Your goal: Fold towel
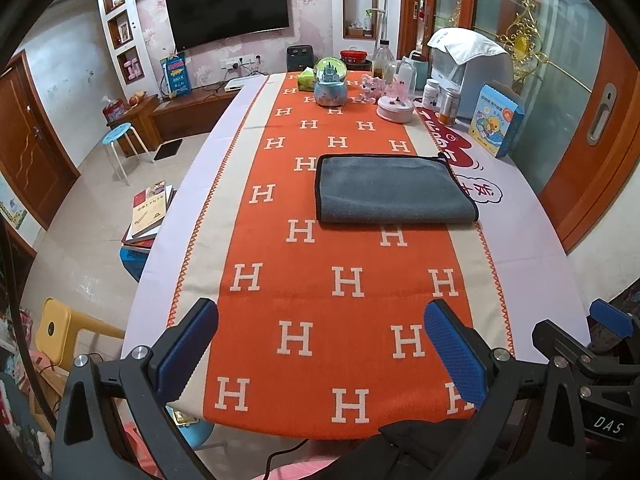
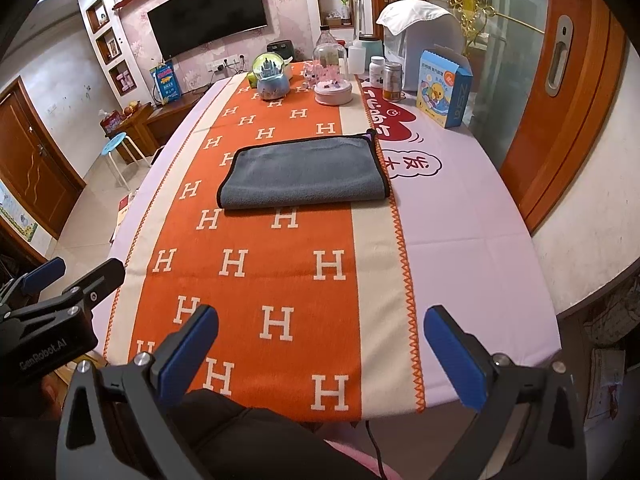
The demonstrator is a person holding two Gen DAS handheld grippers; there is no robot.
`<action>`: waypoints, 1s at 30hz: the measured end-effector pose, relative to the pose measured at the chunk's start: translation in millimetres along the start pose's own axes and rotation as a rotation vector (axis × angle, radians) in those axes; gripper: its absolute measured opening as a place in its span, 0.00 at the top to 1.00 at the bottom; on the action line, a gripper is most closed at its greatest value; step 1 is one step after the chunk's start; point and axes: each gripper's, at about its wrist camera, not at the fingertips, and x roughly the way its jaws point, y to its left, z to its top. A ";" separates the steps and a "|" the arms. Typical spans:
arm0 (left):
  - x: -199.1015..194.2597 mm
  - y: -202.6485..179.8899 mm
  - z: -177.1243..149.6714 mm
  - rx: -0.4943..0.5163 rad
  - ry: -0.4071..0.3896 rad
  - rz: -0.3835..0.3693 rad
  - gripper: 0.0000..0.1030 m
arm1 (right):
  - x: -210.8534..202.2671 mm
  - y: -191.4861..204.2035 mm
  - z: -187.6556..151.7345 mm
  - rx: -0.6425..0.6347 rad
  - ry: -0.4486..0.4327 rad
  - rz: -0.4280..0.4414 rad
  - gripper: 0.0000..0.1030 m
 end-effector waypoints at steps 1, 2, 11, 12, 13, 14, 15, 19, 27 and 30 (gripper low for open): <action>-0.8 0.4 -0.2 0.000 0.000 0.001 0.01 | 0.0 0.0 0.0 0.000 -0.001 0.000 0.00; -0.8 0.5 -0.3 0.000 0.001 0.001 0.01 | 0.1 0.1 -0.3 -0.001 0.000 0.000 0.00; -1.6 1.5 -1.6 -0.002 0.004 -0.002 0.01 | 0.0 1.3 -3.0 -0.002 0.005 -0.002 0.00; -1.2 1.8 -1.8 -0.002 0.004 -0.002 0.01 | 0.0 1.0 -1.4 -0.001 0.003 -0.001 0.00; -1.1 1.9 -2.3 -0.002 0.005 -0.003 0.01 | -0.1 1.2 -2.0 -0.001 0.003 -0.001 0.00; -1.2 2.0 -3.1 -0.003 0.006 -0.003 0.01 | 0.1 1.1 -1.5 -0.001 0.004 -0.001 0.00; -1.3 2.0 -3.1 -0.004 0.006 -0.002 0.01 | 0.1 1.0 -1.1 -0.001 0.004 -0.001 0.00; -1.3 2.2 -3.1 -0.003 0.006 -0.001 0.01 | 0.0 1.0 -0.7 -0.001 0.003 -0.001 0.00; -1.0 2.7 -3.0 -0.003 0.007 -0.003 0.01 | 0.0 1.7 -2.5 0.000 0.005 -0.001 0.00; -0.9 2.7 -2.9 -0.002 0.007 -0.002 0.01 | 0.0 1.6 -2.0 0.000 0.005 -0.001 0.00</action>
